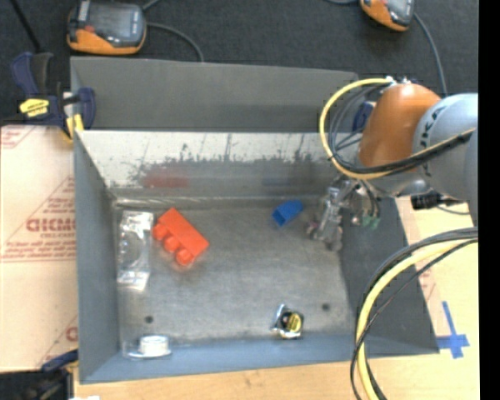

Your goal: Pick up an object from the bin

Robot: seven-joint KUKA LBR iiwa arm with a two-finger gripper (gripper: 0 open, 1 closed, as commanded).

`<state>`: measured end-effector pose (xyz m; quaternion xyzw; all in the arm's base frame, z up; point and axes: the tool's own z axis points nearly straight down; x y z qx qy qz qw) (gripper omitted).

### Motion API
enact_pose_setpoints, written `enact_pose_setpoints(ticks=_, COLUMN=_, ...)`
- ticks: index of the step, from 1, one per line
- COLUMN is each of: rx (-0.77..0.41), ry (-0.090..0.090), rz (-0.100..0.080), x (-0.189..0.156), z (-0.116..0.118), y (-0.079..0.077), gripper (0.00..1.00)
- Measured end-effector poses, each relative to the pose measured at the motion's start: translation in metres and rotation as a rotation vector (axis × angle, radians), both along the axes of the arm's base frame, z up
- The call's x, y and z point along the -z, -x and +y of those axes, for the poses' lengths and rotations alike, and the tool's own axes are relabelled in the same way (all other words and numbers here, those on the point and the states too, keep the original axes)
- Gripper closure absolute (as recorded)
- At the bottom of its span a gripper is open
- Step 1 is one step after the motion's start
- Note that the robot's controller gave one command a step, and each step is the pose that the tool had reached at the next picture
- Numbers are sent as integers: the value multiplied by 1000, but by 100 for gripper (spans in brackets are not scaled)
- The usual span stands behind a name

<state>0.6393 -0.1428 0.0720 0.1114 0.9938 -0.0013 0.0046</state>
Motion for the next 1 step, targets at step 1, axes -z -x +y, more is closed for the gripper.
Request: enact_pose_setpoints(ticks=1, rx=0, ry=-2, rz=-6, x=-175, z=20, y=0, gripper=100)
